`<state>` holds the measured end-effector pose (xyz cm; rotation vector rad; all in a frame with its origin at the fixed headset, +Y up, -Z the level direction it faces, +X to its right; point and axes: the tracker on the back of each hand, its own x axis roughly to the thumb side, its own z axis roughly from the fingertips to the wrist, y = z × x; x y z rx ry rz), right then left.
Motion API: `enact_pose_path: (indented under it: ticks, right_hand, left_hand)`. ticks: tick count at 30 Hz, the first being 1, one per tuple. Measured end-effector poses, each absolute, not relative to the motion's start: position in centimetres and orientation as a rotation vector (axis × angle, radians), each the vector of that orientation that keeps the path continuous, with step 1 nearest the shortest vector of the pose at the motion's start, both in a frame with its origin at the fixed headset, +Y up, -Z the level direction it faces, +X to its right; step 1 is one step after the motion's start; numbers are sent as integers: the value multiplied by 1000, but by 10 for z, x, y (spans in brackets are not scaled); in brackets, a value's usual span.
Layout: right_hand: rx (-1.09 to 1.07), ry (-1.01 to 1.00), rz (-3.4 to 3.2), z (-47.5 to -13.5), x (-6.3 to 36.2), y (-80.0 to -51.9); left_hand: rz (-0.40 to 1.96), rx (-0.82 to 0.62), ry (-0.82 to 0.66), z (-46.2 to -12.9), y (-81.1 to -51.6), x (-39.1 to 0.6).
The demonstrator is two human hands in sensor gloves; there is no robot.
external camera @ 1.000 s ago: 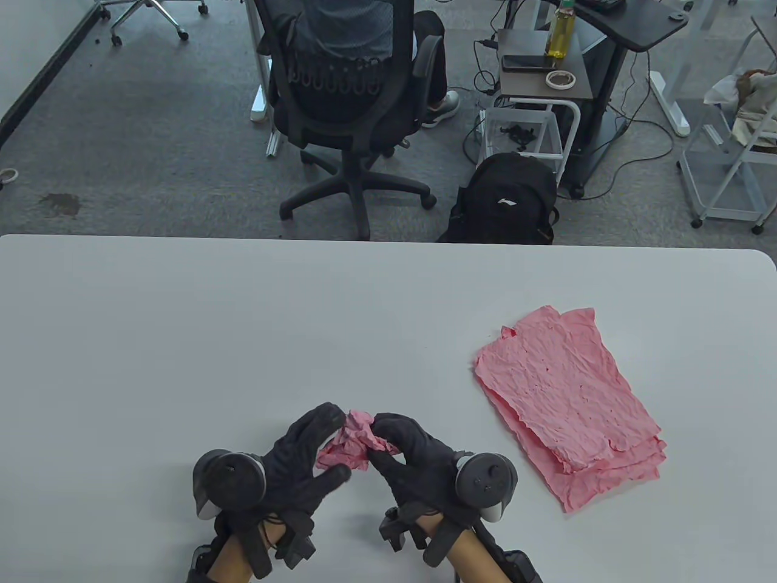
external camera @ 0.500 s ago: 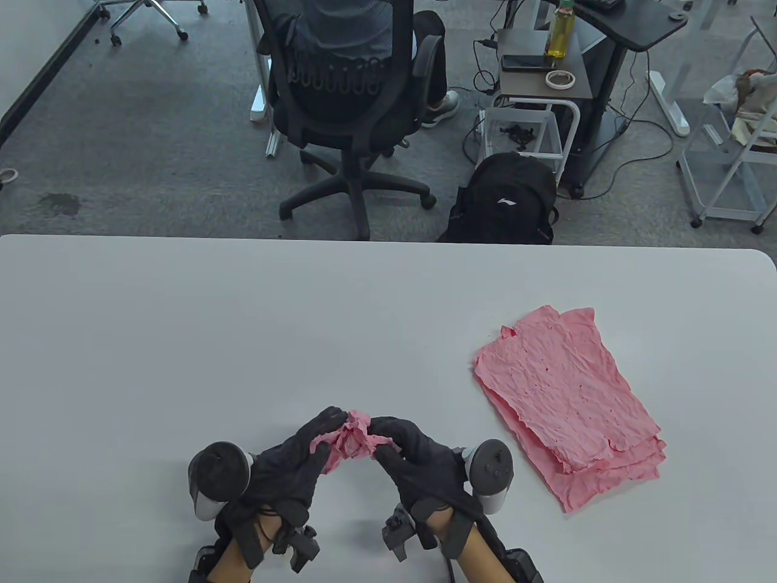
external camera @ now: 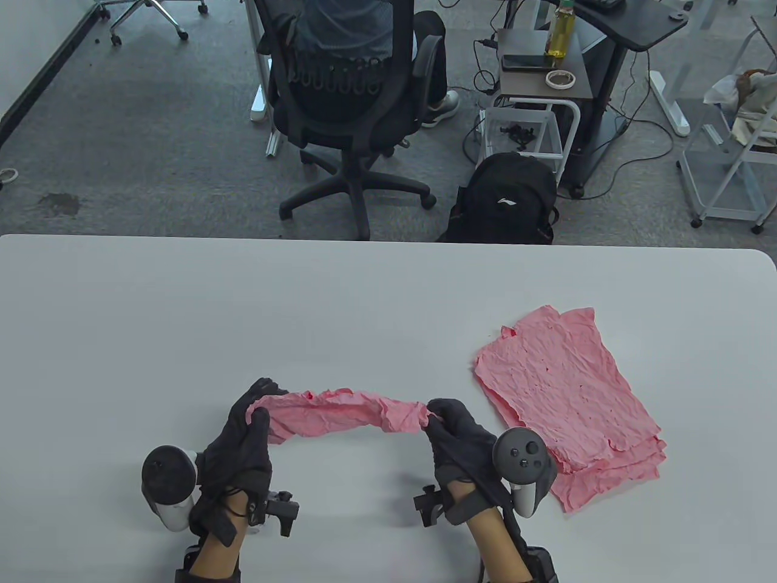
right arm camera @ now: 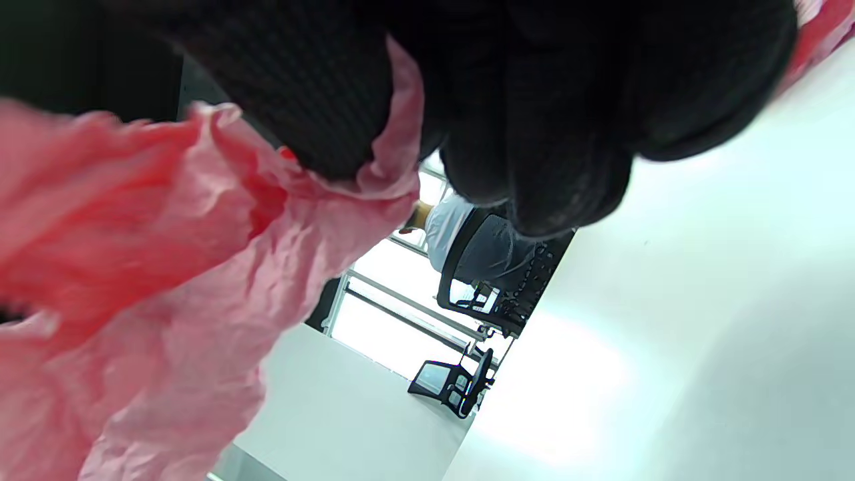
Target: Flatten crumpled papers and stack
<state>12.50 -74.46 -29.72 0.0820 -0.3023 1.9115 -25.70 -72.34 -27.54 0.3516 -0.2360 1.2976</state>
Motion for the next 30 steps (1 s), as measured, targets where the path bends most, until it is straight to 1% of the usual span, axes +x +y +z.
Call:
enact_pose_path:
  ticks: [2,4,6,8,11,13,14,15,16,17,18,19,20,22,24,25,26,28,30]
  right_hand:
    - [74,-288,1894,-296,126,-746]
    - [105,-233,1928,-297,122,-747]
    - [133,-242,1983,-298,117,-746]
    - [153,-259,2053,-294,115,-743]
    - [195,-335,2104,-292,113,-736]
    - [261,-470,2106,-286,112,-726]
    - [320,-545,2084,-281,111,-720]
    - [358,-569,2068,-280,110,-718]
    - [460,-604,2024,-277,105,-713]
    - [533,-589,2001,-276,101,-710]
    - [661,-513,1984,-275,90,-707]
    - [721,-410,2036,-272,80,-708]
    - [728,-320,2152,-269,70,-712]
    - [738,-268,2350,-266,54,-717]
    - [653,-425,2389,-266,52,-714]
    - [627,-585,2303,-266,57,-709]
    - [587,-625,2216,-266,65,-705]
    - [555,-579,2065,-266,81,-701]
    - [536,-558,1986,-268,89,-699]
  left_hand:
    - [1283,368,-210,-275,-725,-258]
    - [1180,385,-225,-275,-724,-255]
    - [1080,394,-251,-275,-721,-249]
    - [1034,408,-265,-272,-719,-243]
    - [966,421,-287,-270,-717,-235]
    - [921,434,-314,-269,-714,-232]
    - [903,441,-337,-267,-714,-231]
    - [894,439,-363,-267,-713,-229]
    - [878,423,-400,-267,-712,-225]
    - [867,415,-409,-267,-712,-223]
    - [861,411,-431,-266,-711,-219]
    - [870,401,-460,-264,-709,-215]
    - [887,388,-500,-262,-708,-211]
    - [890,387,-538,-257,-705,-204]
    - [859,389,-567,-256,-701,-199]
    - [841,412,-553,-254,-699,-201]
    - [841,434,-534,-253,-699,-203]
    - [846,456,-475,-257,-700,-211]
    - [887,407,-473,-262,-703,-213]
